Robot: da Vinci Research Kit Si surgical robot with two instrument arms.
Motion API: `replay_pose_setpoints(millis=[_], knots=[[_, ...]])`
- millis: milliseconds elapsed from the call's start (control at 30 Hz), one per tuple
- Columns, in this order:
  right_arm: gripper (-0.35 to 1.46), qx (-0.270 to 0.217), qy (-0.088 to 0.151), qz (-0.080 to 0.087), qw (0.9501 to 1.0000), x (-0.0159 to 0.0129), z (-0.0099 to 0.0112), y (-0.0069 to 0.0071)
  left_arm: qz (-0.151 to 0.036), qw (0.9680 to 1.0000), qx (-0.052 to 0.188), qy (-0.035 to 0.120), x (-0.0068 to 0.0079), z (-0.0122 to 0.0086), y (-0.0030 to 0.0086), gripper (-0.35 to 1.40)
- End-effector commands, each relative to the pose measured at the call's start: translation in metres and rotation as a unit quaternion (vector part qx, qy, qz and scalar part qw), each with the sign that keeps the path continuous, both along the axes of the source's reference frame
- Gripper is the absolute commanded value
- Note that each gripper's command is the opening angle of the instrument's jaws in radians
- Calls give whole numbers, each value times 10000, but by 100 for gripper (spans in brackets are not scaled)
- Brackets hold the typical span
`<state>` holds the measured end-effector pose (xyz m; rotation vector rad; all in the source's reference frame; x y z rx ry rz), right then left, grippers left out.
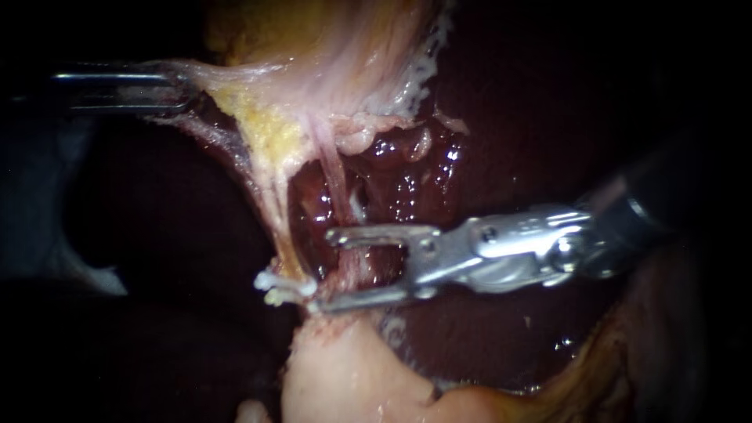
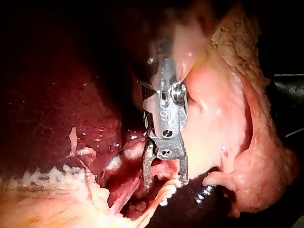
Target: Going back second clip left tube
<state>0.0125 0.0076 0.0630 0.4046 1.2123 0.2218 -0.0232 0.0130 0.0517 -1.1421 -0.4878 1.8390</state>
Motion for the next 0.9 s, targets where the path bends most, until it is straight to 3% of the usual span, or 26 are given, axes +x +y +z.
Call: replay_pose_setpoints(millis=[33, 200, 433, 633, 900], knots=[[50, -44, 4, -19, 10000, -9, -2, 1, 3, 10000, -1, -3, 0, 0, 0, -35], [50, -259, 28, -97, 9996, -53, -10, 9, 3, 10000, -1, -3, 0, 0, 0, -35], [50, -380, -89, 8, 9992, -95, -20, 20, 1, 10000, -2, -1, -1, 0, 0, -35], [50, -393, -110, 26, 9992, -99, -22, 22, -14, 10000, -12, 10, -6, 3, -1, -35], [50, -394, -111, 27, 9992, -99, -23, 21, -25, 10000, -59, -2, -36, 25, -11, -35]])
